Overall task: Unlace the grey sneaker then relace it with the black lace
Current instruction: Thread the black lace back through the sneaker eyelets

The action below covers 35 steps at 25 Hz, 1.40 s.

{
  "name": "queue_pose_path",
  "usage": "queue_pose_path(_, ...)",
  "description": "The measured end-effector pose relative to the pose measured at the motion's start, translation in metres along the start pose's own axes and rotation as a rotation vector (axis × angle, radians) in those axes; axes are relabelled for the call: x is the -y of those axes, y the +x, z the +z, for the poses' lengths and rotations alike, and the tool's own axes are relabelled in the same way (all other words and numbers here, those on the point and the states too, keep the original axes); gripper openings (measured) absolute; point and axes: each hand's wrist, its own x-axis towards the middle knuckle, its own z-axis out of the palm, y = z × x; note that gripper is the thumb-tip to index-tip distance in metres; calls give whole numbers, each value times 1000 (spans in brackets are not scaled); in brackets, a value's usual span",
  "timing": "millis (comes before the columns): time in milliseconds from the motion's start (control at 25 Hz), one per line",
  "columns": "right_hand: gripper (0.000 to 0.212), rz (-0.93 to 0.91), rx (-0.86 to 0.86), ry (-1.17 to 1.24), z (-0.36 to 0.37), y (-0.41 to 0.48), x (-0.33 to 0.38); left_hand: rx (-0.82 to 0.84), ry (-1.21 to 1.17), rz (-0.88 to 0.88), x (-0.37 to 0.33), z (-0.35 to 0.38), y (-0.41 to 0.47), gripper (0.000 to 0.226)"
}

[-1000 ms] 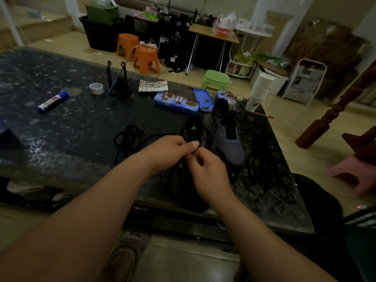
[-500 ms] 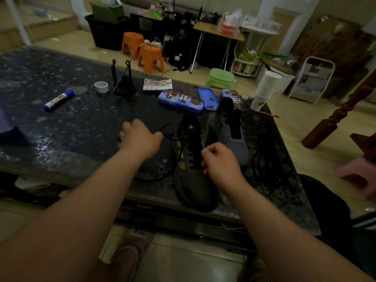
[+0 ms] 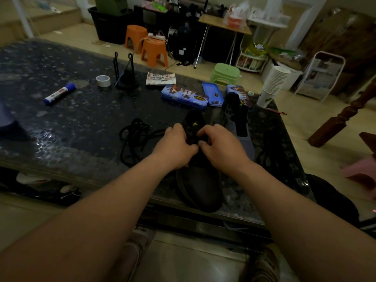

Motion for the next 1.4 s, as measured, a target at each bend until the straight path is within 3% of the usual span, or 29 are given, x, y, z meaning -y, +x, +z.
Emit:
queue_pose_path(240, 7, 40, 135, -129, -12, 25, 15, -80, -132, 28, 3, 8, 1, 37)
queue_pose_path(320, 11, 112, 197, 146, -15, 24, 9, -84, -128, 31, 5, 10, 1, 37)
queue_pose_path(400, 16, 281, 228, 608, -21, 12, 0, -85, -134, 30, 8, 12, 1, 36)
queue_pose_path(480, 19, 381, 249, 788, -24, -1, -7, -66, -144, 21, 11, 13, 2, 34)
queue_pose_path(560, 38, 284, 208, 542, -25, -1, -7, -48, -136, 16, 12, 13, 4, 32)
queue_pose_path(640, 43, 115, 120, 261, -27, 5, 5, -52, -140, 6, 12, 14, 6, 31)
queue_pose_path(720, 33, 101, 107, 351, -31, 9, 13, -52, -150, -4, 13, 15, 6, 30)
queue_pose_path(800, 29, 201, 152, 440, -35, 5, 13, -66, -176, -9, 12, 17, 6, 28)
queue_pose_path(960, 22, 174, 213, 168, -45, -11, 4, -119, -191, -19, 11, 24, 4, 27)
queue_pose_path(1120, 21, 204, 372, 415, -56, -40, -4, -131, -242, -71, 16, 27, 8, 28)
queue_pose_path(1200, 29, 270, 355, 415, -55, -42, -6, -116, -241, -73, 17, 28, 8, 28)
queue_pose_path(1320, 25, 218, 125, 109, -42, -17, 2, -125, -226, -65, 16, 29, 8, 28)
queue_pose_path(1400, 23, 134, 87, -90, -30, -1, 15, -106, -221, -82, 16, 26, 8, 28)
